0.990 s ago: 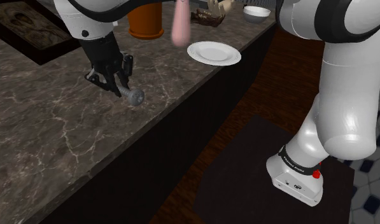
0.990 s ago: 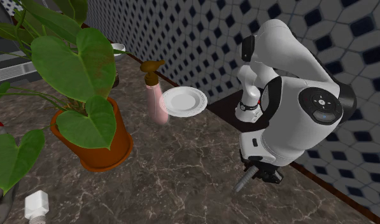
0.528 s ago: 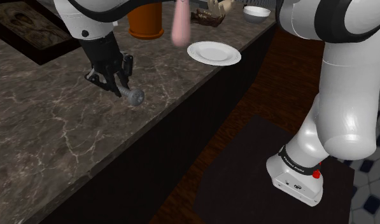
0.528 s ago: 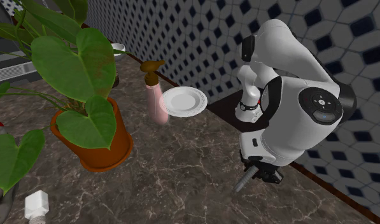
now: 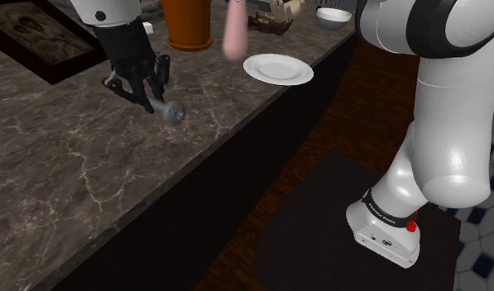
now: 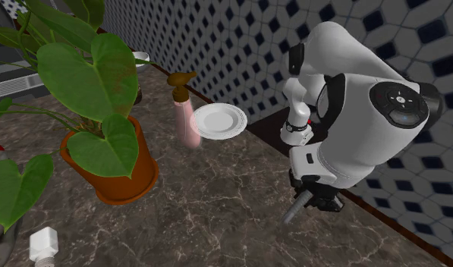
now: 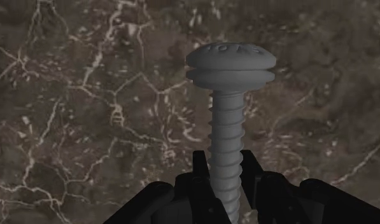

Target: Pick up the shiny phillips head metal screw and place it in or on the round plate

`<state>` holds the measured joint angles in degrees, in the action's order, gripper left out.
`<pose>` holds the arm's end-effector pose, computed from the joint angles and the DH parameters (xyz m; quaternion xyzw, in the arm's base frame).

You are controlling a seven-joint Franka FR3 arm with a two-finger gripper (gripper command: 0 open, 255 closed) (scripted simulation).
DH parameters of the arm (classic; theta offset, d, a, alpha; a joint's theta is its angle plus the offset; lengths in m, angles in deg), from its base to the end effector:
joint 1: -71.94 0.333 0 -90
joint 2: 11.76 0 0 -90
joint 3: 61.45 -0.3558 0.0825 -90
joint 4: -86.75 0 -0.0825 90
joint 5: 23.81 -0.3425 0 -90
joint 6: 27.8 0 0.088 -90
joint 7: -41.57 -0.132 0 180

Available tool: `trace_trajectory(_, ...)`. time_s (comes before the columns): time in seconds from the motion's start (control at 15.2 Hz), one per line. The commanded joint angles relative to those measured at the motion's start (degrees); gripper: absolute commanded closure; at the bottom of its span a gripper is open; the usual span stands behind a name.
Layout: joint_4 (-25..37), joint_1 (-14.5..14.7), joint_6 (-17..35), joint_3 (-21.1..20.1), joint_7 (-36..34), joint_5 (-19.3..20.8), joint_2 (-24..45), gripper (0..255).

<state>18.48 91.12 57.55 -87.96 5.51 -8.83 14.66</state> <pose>0.5186 0.3786 0.5452 0.9956 0.0658 -0.0261 0.0618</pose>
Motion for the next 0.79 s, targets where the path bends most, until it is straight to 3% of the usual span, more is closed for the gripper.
trace_trajectory(0.0, 2.51, 0.46, -1.98, 0.03, 0.19, 0.21, 0.53, 255)
trace_trajectory(0.53, 14.25, 3.15, -10.25, 0.36, 0.9, 1.65, 3.9, 255)
trace_trajectory(0.73, 2.22, -2.82, -5.5, 0.19, 3.77, -1.23, -3.9, 255)
